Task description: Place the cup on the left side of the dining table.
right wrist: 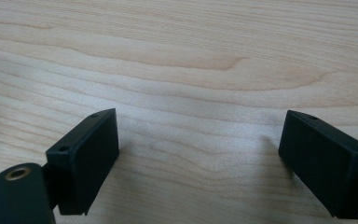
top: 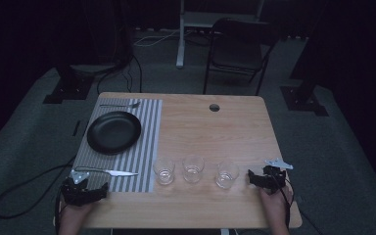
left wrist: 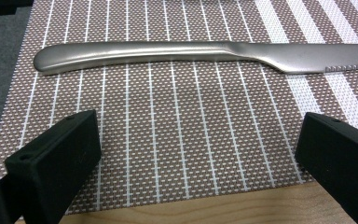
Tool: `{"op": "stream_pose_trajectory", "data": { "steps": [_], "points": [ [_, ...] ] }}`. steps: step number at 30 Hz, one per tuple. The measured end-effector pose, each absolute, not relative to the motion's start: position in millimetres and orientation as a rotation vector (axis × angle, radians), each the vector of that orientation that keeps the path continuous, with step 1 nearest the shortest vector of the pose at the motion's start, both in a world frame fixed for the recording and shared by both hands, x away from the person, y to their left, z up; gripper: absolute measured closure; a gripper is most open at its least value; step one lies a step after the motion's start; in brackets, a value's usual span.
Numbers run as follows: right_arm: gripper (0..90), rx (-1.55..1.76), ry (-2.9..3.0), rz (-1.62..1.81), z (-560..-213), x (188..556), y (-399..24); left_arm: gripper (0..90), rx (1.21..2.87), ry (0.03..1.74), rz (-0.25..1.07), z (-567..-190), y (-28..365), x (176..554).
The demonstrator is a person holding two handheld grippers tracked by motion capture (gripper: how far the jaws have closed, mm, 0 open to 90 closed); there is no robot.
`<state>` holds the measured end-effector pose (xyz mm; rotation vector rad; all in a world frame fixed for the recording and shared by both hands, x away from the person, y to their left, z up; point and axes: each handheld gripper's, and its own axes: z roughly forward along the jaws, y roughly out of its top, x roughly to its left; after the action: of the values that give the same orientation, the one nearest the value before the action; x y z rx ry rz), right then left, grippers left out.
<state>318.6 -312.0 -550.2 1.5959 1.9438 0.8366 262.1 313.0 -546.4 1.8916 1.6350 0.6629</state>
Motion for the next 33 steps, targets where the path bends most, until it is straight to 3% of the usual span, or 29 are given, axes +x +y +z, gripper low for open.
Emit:
{"op": "stream_pose_trajectory", "data": {
  "steps": [33],
  "points": [
    [11.6, 1.596, 1.944, 0.837, -550.2, 318.6, -312.0, 4.1, 1.916, 1.555, 0.601, -543.1, 321.4, 258.0]
  ]
}}
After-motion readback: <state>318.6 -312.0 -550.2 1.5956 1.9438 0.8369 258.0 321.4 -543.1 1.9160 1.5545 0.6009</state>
